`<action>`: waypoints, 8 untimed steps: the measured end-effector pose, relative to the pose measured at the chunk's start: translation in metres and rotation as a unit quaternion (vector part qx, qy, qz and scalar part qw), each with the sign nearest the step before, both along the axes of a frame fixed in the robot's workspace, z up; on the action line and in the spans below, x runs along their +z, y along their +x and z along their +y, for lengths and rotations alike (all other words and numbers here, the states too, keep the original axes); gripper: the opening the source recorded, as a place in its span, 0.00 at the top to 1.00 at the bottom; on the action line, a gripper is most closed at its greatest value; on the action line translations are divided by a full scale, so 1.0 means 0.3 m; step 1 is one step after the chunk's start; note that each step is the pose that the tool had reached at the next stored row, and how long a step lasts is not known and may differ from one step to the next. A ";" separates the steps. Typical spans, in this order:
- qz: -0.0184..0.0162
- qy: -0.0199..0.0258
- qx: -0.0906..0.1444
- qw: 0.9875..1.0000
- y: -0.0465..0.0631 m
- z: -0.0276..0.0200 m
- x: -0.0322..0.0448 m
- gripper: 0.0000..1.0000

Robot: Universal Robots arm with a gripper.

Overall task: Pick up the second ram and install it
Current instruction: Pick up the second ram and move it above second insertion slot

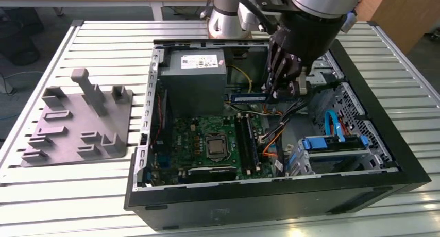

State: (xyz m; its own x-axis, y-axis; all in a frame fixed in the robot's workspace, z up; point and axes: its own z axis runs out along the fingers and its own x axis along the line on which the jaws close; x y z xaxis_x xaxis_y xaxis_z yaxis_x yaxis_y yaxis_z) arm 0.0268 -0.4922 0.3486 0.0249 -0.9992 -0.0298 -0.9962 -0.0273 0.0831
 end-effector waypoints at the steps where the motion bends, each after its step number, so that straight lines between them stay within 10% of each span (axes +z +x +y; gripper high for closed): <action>1: 0.000 0.000 0.000 1.000 -0.001 -0.002 -0.005 0.86; 8: 0.000 0.000 0.000 1.000 -0.003 -0.011 -0.044 0.86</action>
State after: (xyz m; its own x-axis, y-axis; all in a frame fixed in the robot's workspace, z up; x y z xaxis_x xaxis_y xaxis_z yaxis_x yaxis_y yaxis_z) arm 0.0259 -0.4955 0.3355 0.0249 -0.9992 -0.0297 -0.9962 -0.0273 0.0831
